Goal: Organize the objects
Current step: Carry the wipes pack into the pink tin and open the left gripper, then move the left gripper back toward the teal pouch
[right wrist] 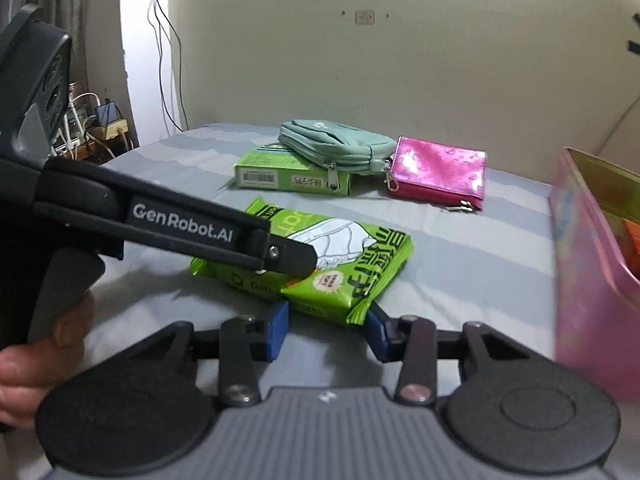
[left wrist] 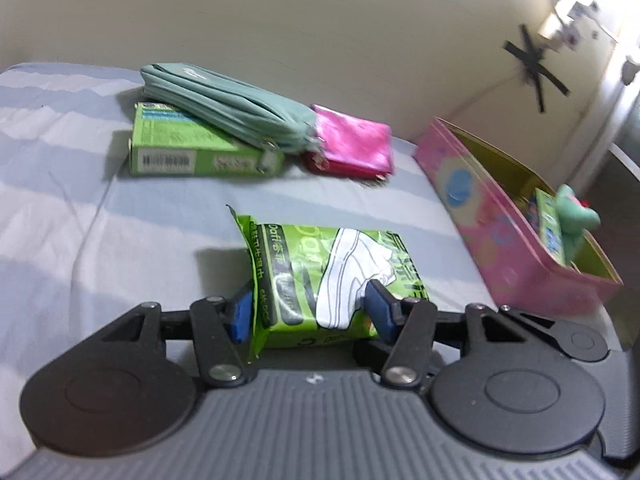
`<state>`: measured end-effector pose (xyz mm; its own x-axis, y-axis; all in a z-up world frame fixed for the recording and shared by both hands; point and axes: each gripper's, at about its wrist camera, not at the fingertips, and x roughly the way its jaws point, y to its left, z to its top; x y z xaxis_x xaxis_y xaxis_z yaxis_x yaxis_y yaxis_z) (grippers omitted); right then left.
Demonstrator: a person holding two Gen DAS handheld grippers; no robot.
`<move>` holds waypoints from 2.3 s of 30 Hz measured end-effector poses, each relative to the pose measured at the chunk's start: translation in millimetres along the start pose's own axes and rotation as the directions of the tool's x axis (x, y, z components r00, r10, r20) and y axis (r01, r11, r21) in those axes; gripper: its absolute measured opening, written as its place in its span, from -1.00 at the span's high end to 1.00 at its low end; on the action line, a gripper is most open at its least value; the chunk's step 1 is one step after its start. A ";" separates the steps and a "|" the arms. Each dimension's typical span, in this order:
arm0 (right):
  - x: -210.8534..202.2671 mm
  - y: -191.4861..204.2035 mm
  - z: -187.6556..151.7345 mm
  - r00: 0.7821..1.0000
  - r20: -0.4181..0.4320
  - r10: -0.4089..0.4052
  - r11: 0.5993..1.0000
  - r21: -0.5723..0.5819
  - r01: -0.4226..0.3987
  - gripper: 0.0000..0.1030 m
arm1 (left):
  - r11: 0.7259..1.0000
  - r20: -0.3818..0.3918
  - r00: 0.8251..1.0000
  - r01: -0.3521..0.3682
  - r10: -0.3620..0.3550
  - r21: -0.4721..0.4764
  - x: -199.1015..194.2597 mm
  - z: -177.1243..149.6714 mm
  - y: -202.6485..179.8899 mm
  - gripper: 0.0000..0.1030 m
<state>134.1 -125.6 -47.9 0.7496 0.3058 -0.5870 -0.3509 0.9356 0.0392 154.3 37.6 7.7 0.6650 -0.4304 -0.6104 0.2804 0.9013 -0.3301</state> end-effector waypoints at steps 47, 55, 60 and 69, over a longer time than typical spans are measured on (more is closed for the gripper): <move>-94.6 -222.9 6.1 0.956 0.101 -0.274 0.900 0.378 0.218 -0.13 | 0.898 0.127 0.991 -0.093 0.041 0.430 84.7 54.8 -235.9 -0.52; -121.3 -188.8 2.6 0.960 0.122 -0.254 0.905 0.379 0.191 -0.15 | 0.893 0.151 0.987 -0.112 0.050 0.436 51.8 41.6 -226.9 -0.52; -124.6 -169.0 7.4 0.964 0.133 -0.230 0.918 0.358 0.170 -0.15 | 0.898 0.165 0.984 -0.128 0.062 0.421 33.1 38.2 -209.8 -0.53; -106.4 -121.7 26.2 0.978 0.140 -0.156 0.954 0.279 0.112 -0.15 | 0.918 0.196 0.973 -0.188 0.125 0.349 5.6 39.7 -158.2 -0.54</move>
<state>111.8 -267.4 30.9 0.8661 0.1777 -0.4672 -0.0938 0.9759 0.1973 141.1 -105.5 85.1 0.8174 -0.2966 -0.4939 0.3739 0.9253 0.0631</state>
